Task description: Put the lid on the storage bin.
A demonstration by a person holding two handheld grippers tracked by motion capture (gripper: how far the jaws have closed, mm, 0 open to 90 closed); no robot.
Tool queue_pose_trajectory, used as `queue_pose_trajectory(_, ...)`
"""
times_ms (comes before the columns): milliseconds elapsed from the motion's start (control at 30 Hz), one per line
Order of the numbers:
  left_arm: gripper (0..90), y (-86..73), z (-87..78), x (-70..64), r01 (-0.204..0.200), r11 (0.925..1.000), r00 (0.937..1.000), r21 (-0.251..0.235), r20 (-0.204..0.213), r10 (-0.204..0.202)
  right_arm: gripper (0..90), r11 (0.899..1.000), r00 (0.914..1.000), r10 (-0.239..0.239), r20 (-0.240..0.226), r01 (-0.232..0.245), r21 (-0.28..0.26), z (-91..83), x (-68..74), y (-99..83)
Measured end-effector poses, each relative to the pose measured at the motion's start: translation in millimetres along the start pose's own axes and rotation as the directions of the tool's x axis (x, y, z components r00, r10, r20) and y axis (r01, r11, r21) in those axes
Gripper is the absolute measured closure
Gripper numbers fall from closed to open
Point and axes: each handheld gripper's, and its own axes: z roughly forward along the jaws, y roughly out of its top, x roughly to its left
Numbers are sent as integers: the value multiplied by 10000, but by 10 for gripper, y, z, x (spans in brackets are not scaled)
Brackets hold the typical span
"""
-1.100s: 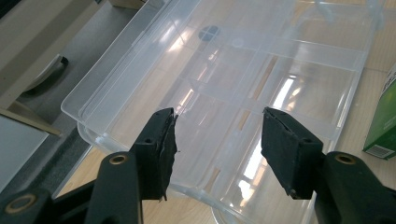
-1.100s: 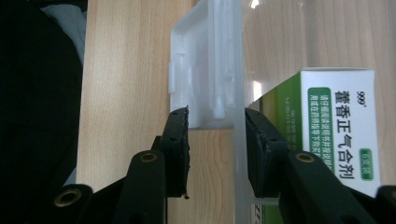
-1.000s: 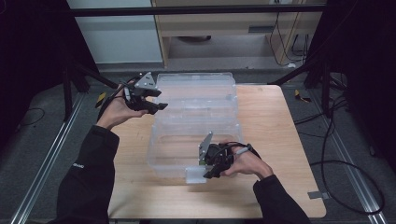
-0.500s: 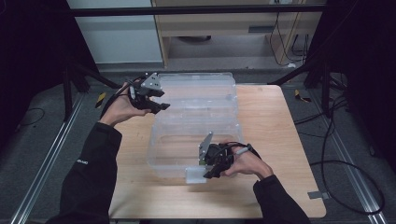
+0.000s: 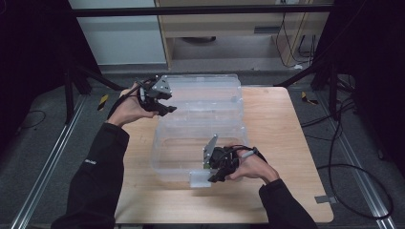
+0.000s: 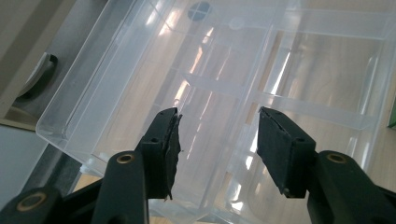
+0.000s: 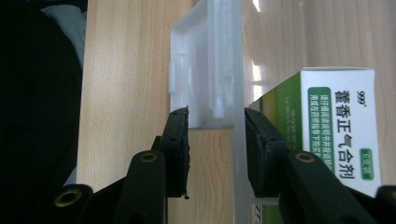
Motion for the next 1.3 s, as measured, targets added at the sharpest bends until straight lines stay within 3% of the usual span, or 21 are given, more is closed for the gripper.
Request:
queue_pose_trajectory(567,621,96,124,-27,-664,9940,9972,871,391,632,640,10000,10000,42,-2,-42,9,0,0,0)
queue_pose_trajectory(900,731,89,158,-18,-715,9907,9963,1157,564,653,639,10000,10000,-6,-6,6,-15,3,-3,2)
queue_pose_trajectory(1033,740,93,167,1,-625,9915,9963,1142,663,552,640,10000,10000,-7,-24,7,-5,2,-4,3)
queue_pose_trajectory(1300,754,140,187,1,-742,9863,9947,1476,821,625,642,10000,10000,-17,81,17,-3,3,3,3)
